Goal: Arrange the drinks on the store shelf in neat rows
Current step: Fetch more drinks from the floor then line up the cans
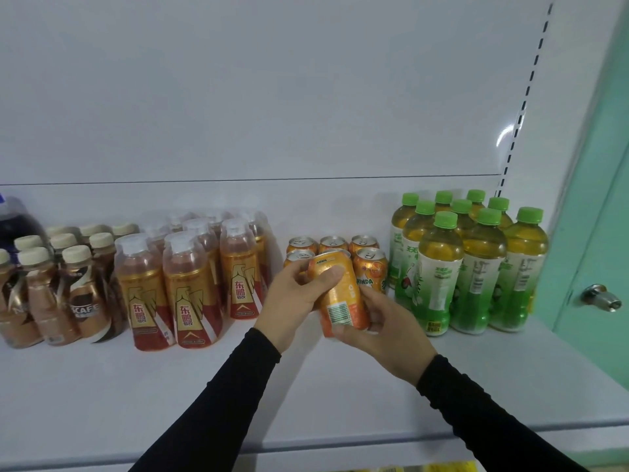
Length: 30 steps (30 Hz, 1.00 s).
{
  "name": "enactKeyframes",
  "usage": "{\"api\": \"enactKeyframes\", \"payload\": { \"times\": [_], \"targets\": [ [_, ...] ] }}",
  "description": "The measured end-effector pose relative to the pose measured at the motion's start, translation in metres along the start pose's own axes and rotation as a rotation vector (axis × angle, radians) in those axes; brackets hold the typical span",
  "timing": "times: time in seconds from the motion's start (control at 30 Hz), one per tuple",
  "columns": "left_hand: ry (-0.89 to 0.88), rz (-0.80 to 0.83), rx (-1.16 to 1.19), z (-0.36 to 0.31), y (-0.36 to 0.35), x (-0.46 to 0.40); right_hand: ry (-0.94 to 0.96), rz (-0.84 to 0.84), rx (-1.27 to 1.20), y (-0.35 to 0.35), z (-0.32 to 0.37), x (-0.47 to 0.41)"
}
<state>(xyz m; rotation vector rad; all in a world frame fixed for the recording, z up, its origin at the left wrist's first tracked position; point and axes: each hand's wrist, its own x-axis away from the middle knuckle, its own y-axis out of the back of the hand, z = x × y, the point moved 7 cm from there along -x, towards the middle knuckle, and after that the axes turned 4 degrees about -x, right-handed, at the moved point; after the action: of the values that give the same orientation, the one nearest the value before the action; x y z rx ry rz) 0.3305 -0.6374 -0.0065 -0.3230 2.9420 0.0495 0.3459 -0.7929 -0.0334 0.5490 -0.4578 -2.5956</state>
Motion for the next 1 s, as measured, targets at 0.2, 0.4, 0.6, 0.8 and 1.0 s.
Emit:
{"api": "enactKeyframes", "payload": {
  "times": [0.2, 0.4, 0.6, 0.8, 1.0],
  "targets": [
    [0.121, 0.102, 0.145, 0.006, -0.003, -0.002, -0.039, 0.066, -0.274, 0.0, -0.007, -0.002],
    [0.064, 0.018, 0.144, 0.006, -0.002, -0.003, -0.047, 0.035, -0.008, -0.003, -0.007, -0.005],
    [0.053, 0.059, 0.054, 0.005, -0.003, -0.007, -0.046, -0.005, -0.169, 0.002, -0.006, -0.006],
    [0.071, 0.13, 0.124, 0.004, 0.0, -0.006, -0.082, 0.105, -0.258, -0.004, -0.007, -0.007],
    [0.057, 0.052, 0.096, 0.009, 0.001, -0.005, -0.058, 0.026, -0.124, -0.005, -0.002, -0.012]
  ]
}}
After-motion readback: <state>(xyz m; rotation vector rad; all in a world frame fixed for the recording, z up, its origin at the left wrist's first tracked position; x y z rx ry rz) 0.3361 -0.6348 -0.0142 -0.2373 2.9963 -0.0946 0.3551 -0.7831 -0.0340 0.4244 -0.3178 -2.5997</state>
